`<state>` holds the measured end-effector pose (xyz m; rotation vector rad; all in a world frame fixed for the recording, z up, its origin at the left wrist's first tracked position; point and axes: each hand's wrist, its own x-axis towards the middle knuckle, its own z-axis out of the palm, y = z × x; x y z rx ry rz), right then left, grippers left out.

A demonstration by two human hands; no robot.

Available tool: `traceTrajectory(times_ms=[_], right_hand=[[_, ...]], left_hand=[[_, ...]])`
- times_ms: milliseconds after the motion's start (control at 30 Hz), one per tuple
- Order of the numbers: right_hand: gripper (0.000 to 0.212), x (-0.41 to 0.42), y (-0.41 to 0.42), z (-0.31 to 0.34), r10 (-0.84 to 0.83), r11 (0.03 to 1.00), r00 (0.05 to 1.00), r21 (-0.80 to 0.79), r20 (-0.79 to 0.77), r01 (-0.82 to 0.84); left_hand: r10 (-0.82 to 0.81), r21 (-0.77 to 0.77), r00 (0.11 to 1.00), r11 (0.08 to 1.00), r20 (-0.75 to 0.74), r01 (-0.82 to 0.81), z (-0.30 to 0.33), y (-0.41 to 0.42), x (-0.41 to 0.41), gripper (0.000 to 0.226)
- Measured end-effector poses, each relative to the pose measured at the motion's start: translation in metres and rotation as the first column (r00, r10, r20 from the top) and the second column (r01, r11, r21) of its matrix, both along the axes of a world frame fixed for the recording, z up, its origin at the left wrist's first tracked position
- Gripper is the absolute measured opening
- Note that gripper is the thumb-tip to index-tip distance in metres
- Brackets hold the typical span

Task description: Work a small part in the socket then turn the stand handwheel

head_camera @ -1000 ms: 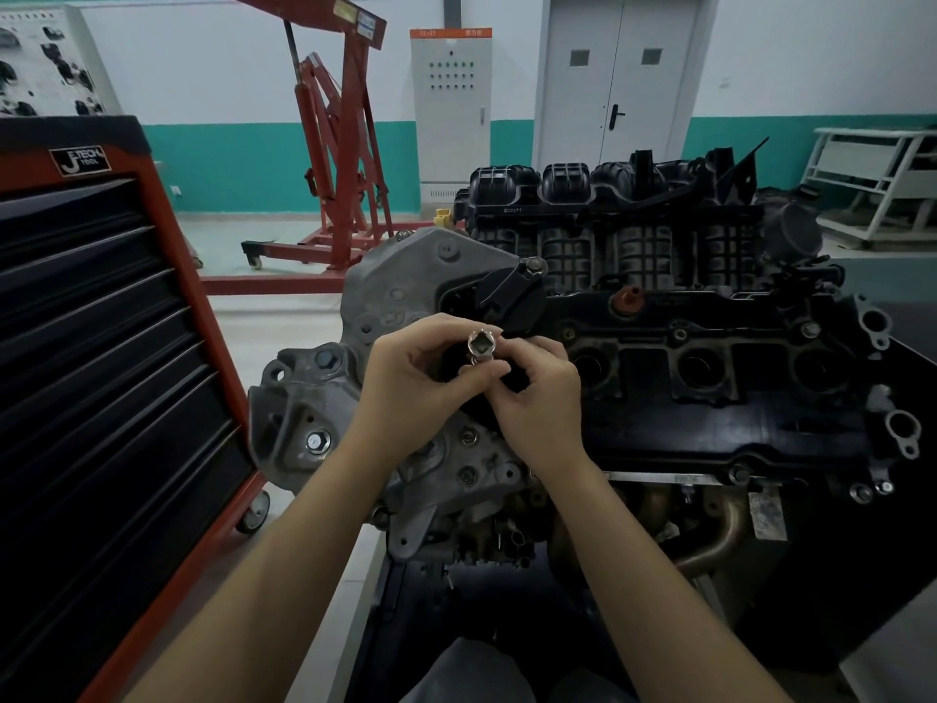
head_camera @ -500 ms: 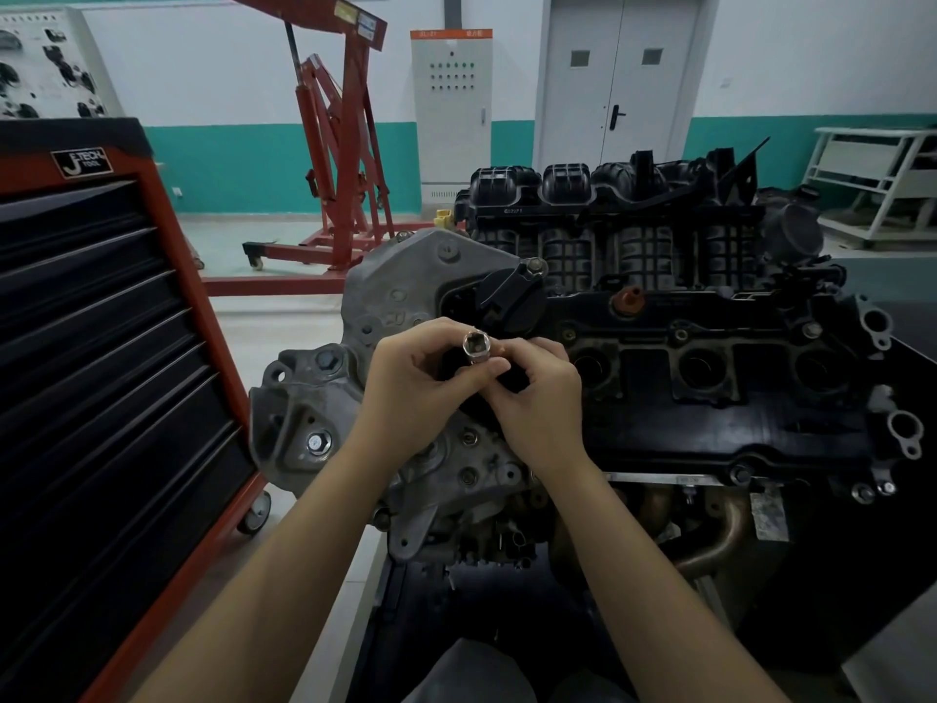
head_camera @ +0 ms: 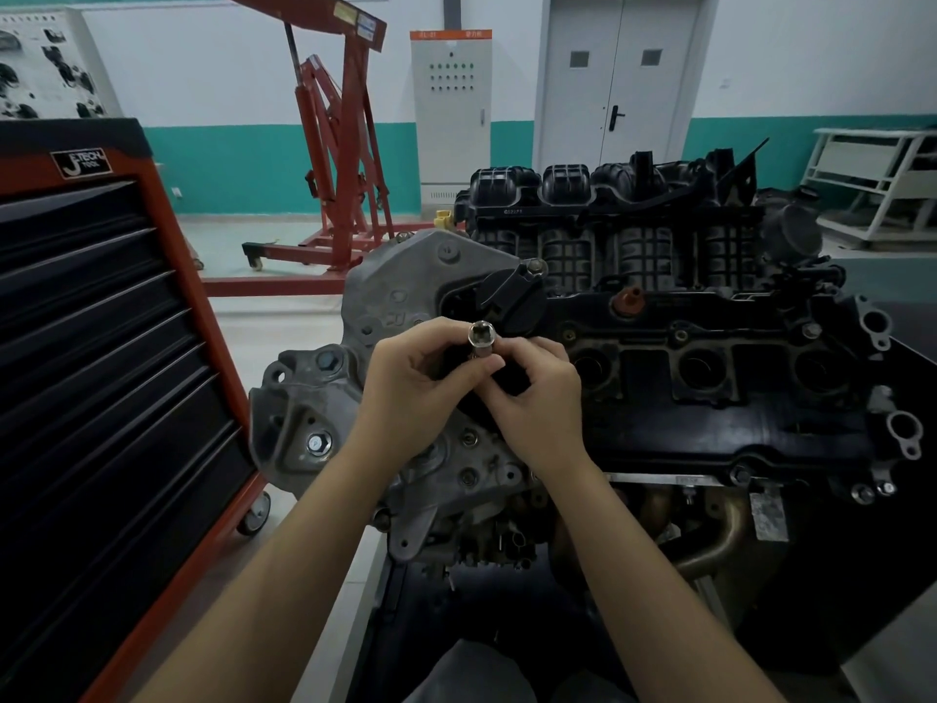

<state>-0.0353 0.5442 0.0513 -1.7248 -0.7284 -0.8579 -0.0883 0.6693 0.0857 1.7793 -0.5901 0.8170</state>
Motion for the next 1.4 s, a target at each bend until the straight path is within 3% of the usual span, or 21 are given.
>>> traceTrajectory(times_ms=[167,300,400,633,800,1033,1267,1400], right_hand=[[0.020,0.0013,-0.0003,-0.0009,0.026,1.000,1.000,-0.010,0.010,-0.026],[0.016,0.0012,0.0000,-0.0016,0.006,1.000,1.000,-0.001,-0.009,-0.006],[0.015,0.0008,0.0000,-0.0009,-0.001,1.000,1.000,-0.011,-0.018,0.001],[0.023,0.0006,-0.0006,-0.0008,0.019,1.000,1.000,-0.012,-0.005,-0.019],[0.018,0.0003,0.0000,-0.0005,0.015,1.000,0.996,-0.007,-0.084,-0.016],[0.025,-0.0027,-0.0003,0.0005,0.012,1.000,0.997,-0.027,-0.073,-0.014],[0.014,-0.0032,-0.0003,0.0020,0.017,1.000,0.998,-0.008,-0.067,-0.017],[0.021,-0.0023,-0.0012,0.0014,0.012,0.998,0.998,-0.053,-0.061,-0.015]], left_hand=[[-0.072,-0.030,0.996,0.997,-0.057,0.070,0.0010,0.0001,-0.0001,0.022],[0.047,0.033,0.999,0.998,0.015,-0.048,0.0007,0.0002,0.0010,0.019],[0.095,-0.019,0.994,0.995,0.051,-0.094,0.0000,-0.0006,0.0013,0.017],[-0.041,0.009,0.998,0.999,-0.041,0.042,-0.0001,0.0009,0.0010,0.019],[0.034,-0.025,0.999,0.999,0.023,-0.034,0.0004,-0.0013,-0.0004,0.019],[-0.055,-0.028,0.998,0.998,-0.006,0.055,0.0011,0.0001,0.0007,0.026],[0.045,-0.061,0.999,0.997,0.011,-0.044,0.0003,-0.0014,-0.0011,0.020],[0.002,-0.048,1.000,0.999,-0.015,-0.002,0.0022,-0.0022,-0.0028,0.028]])
